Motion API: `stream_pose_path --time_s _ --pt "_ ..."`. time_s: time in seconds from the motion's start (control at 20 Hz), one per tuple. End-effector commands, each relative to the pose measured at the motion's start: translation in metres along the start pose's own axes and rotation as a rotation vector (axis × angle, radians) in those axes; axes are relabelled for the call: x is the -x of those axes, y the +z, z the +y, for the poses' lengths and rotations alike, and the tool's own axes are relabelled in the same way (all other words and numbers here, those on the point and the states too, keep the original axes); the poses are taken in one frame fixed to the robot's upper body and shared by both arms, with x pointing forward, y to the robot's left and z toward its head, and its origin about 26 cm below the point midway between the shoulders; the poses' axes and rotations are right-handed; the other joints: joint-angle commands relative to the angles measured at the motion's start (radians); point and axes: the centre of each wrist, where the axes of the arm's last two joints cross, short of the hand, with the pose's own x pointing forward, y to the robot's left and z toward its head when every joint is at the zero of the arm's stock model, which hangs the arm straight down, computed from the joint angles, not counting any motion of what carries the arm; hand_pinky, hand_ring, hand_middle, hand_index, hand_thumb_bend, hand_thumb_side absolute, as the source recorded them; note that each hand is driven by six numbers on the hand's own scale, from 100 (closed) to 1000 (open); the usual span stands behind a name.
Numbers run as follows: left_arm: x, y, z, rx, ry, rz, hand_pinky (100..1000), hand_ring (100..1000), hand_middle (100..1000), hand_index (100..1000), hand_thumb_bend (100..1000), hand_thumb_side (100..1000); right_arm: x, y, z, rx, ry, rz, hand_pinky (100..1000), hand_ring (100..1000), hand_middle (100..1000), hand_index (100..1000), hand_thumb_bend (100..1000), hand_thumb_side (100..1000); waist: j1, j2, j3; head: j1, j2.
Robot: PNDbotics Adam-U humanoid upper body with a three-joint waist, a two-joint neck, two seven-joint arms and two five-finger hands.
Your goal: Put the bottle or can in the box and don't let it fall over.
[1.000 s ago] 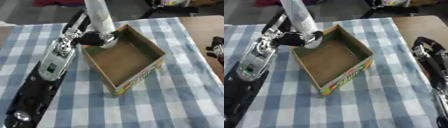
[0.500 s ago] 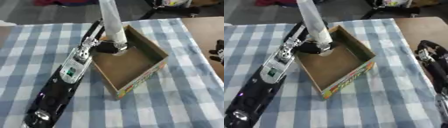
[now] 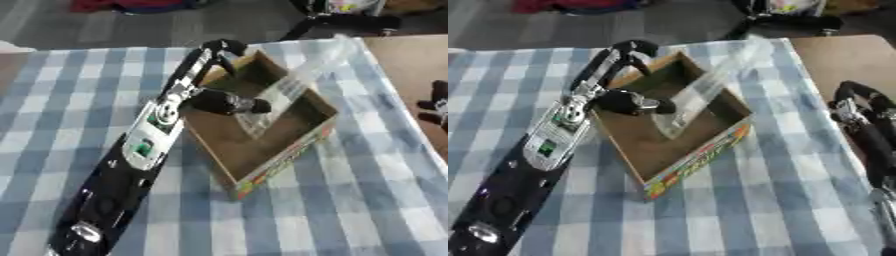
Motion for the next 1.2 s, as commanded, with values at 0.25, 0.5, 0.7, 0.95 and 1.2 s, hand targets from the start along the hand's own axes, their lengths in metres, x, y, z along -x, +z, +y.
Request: stream_pose_path --time_s 0.25,0.5,0.7,0.95,1.2 --pt "0.003 0.007 0.013 -0.019 -0.006 0.003 877 585 703 785 931 345 -0.008 -0.001 -0.004 0.001 0.009 -0.029 766 765 899 790 159 528 -0.005 -0.027 0.009 -0.009 -0.001" --pt "0.012 0.025 0.025 -0.059 0.030 0.033 877 580 698 778 927 351 -0.007 0.000 -0.007 0.010 0.015 -0.024 765 766 899 790 159 526 -0.004 -0.036 0.021 -0.022 0.003" --pt "0.021 0.048 0.040 -0.121 0.044 0.064 878 579 697 777 928 358 -0.006 0.001 -0.010 0.021 0.020 -0.023 765 766 899 790 159 524 -0.005 -0.041 0.031 -0.036 0.003" --pt "0.029 0.077 0.059 -0.203 0.042 0.108 878 578 697 776 930 365 -0.006 0.002 -0.012 0.030 0.025 -0.021 765 765 899 789 160 524 -0.007 -0.043 0.040 -0.044 0.003" --pt "0.035 0.109 0.081 -0.298 0.035 0.145 878 577 698 779 925 374 -0.007 0.002 -0.014 0.037 0.028 -0.024 765 765 899 789 159 523 -0.012 -0.040 0.050 -0.050 0.000"
